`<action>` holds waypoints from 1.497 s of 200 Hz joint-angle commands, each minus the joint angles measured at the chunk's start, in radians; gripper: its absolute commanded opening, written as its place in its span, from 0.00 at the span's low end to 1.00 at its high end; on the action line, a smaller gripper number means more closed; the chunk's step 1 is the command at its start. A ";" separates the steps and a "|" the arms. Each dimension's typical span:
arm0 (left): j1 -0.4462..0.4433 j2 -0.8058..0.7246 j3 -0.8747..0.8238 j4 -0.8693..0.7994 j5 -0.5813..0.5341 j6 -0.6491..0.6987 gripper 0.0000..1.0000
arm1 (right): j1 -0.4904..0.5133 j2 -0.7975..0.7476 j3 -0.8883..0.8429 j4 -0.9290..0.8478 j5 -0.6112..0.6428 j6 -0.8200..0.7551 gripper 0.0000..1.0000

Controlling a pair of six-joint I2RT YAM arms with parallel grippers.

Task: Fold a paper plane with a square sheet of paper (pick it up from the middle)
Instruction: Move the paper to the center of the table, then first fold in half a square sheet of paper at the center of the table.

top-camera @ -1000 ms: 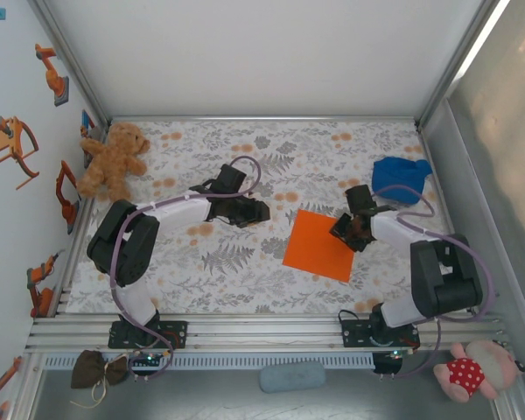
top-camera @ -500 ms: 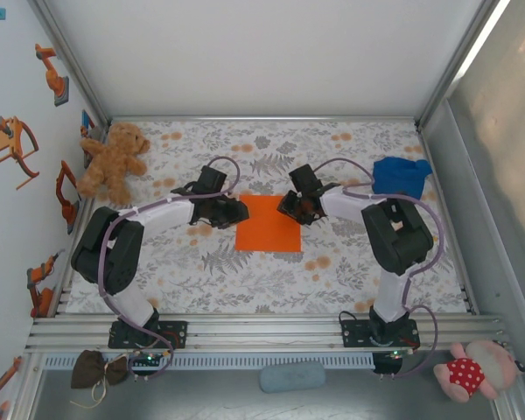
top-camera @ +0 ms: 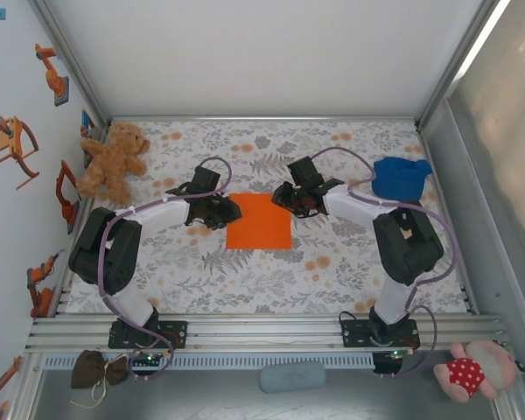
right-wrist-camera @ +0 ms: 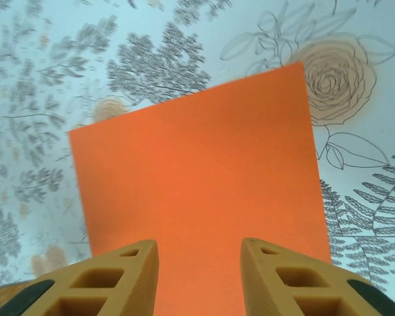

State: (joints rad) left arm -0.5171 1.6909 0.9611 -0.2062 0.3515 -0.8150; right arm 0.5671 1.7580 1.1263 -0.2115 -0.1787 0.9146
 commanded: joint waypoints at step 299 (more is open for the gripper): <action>0.028 0.093 -0.133 0.190 0.009 -0.157 0.21 | -0.004 0.139 -0.072 0.052 -0.083 -0.046 0.20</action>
State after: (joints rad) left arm -0.4938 1.7847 0.8719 -0.0021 0.3801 -0.9485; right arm 0.5644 1.8572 1.0355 -0.1402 -0.2508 0.8707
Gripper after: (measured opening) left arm 0.196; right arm 0.207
